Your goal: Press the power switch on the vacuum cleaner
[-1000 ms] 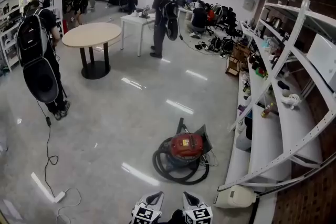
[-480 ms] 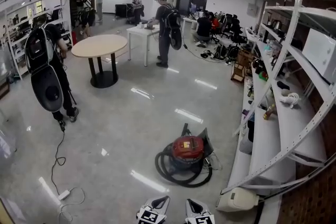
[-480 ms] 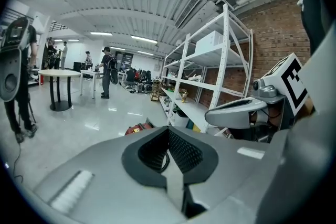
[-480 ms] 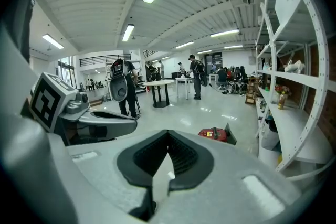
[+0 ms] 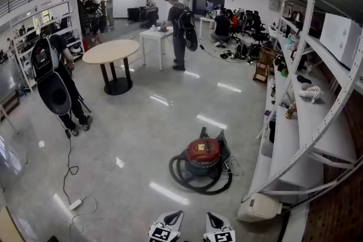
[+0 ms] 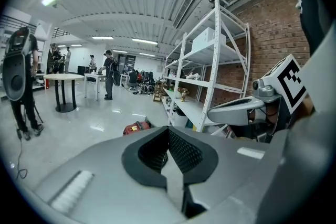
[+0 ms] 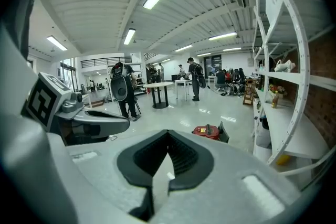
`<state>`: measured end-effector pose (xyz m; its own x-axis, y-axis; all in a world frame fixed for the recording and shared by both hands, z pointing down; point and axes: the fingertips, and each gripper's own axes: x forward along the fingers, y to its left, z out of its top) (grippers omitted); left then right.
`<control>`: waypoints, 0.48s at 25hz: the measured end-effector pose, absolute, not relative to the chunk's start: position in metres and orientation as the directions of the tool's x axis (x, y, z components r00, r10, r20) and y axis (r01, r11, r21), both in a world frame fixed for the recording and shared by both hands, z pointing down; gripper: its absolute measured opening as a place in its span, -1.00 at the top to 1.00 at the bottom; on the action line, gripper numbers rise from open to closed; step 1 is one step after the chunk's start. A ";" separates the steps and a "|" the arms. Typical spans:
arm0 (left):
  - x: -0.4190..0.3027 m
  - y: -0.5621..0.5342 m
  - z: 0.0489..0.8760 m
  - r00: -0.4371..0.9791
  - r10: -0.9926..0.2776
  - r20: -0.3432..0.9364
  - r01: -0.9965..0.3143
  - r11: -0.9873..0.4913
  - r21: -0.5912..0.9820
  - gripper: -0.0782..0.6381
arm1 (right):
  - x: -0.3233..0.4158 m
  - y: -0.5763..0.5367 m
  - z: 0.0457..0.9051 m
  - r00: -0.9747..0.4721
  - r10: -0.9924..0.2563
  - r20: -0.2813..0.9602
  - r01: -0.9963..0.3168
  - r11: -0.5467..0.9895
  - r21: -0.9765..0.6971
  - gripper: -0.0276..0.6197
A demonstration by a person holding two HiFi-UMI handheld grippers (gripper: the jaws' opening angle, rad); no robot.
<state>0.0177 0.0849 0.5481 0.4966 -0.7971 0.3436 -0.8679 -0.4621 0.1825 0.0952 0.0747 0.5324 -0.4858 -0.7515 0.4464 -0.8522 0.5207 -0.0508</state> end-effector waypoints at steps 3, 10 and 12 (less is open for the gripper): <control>0.020 0.097 0.548 0.481 -0.803 0.352 -0.876 -0.453 0.162 0.74 | 0.110 0.088 0.530 -0.491 -0.756 0.433 -0.851 0.523 -0.052 0.94; 0.016 0.108 0.539 0.485 -0.806 0.340 -0.873 -0.467 0.138 0.74 | 0.118 0.109 0.522 -0.478 -0.780 0.404 -0.862 0.505 -0.045 0.94; 0.009 0.110 0.534 0.488 -0.808 0.329 -0.872 -0.466 0.148 0.74 | 0.113 0.112 0.516 -0.463 -0.795 0.391 -0.871 0.491 -0.033 0.94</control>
<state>0.0088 0.1100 0.5340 0.4882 -0.8084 0.3289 -0.8721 -0.4663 0.1485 0.1130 0.1117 0.5160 -0.4633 -0.7955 0.3906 -0.8706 0.4909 -0.0327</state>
